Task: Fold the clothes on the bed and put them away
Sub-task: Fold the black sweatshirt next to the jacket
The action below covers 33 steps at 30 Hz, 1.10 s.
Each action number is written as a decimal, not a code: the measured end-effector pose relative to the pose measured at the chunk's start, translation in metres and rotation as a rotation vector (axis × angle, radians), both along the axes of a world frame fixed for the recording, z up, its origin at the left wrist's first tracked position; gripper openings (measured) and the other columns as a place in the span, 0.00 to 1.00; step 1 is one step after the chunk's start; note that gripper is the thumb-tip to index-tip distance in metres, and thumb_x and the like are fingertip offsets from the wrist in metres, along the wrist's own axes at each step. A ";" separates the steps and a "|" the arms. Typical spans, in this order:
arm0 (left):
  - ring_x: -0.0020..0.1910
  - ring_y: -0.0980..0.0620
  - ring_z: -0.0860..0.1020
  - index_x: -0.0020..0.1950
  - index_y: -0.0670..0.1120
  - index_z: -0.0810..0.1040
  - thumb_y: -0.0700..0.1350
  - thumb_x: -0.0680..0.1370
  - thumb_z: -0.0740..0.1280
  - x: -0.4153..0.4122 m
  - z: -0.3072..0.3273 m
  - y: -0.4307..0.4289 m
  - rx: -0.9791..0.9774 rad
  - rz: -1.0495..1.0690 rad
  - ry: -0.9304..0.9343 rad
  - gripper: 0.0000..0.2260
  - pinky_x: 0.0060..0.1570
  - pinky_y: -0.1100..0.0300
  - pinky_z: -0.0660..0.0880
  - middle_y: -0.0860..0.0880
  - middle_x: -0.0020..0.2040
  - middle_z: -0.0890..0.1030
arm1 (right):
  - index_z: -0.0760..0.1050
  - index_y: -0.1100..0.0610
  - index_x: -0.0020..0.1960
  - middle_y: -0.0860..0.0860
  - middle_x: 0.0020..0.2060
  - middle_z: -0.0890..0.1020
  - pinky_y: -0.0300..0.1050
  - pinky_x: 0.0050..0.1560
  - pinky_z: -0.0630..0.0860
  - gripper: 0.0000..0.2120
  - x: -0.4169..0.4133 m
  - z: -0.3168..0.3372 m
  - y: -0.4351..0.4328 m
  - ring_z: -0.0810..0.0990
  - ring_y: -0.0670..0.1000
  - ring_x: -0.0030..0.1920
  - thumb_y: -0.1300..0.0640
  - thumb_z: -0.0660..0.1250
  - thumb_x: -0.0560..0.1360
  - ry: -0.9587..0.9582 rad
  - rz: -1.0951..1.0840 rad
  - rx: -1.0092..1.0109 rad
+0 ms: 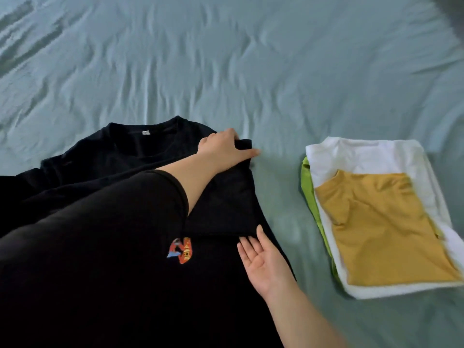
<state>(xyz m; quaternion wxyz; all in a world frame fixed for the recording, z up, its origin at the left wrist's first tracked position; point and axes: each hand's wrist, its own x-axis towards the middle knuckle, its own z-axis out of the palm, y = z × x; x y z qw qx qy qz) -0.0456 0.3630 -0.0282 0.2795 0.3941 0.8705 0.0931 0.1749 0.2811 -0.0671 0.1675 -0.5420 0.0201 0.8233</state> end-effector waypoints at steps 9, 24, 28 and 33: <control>0.34 0.49 0.72 0.37 0.44 0.71 0.56 0.72 0.64 -0.005 0.014 0.043 -0.398 -0.041 0.070 0.15 0.39 0.56 0.65 0.49 0.35 0.73 | 0.76 0.58 0.54 0.58 0.55 0.78 0.48 0.58 0.75 0.17 0.004 0.001 0.005 0.81 0.53 0.53 0.53 0.72 0.68 0.039 -0.009 -0.064; 0.47 0.51 0.79 0.52 0.52 0.77 0.40 0.74 0.72 0.001 -0.025 0.049 0.263 0.341 -0.410 0.11 0.42 0.63 0.76 0.47 0.53 0.79 | 0.73 0.58 0.59 0.56 0.60 0.74 0.48 0.49 0.77 0.13 0.015 -0.003 0.010 0.79 0.52 0.50 0.54 0.66 0.77 0.038 -0.157 -0.117; 0.48 0.56 0.75 0.62 0.53 0.74 0.49 0.72 0.74 -0.004 -0.017 0.044 0.309 0.187 -0.244 0.20 0.42 0.67 0.72 0.53 0.53 0.73 | 0.75 0.59 0.53 0.57 0.52 0.83 0.46 0.47 0.79 0.14 0.026 0.004 0.006 0.85 0.54 0.48 0.50 0.67 0.76 -0.130 0.044 0.083; 0.63 0.52 0.71 0.65 0.55 0.72 0.55 0.79 0.62 0.003 -0.008 -0.045 0.421 0.066 0.233 0.15 0.63 0.56 0.65 0.53 0.63 0.73 | 0.80 0.60 0.39 0.55 0.31 0.84 0.39 0.30 0.75 0.18 0.040 0.035 -0.007 0.81 0.49 0.30 0.46 0.66 0.76 -0.369 0.639 0.489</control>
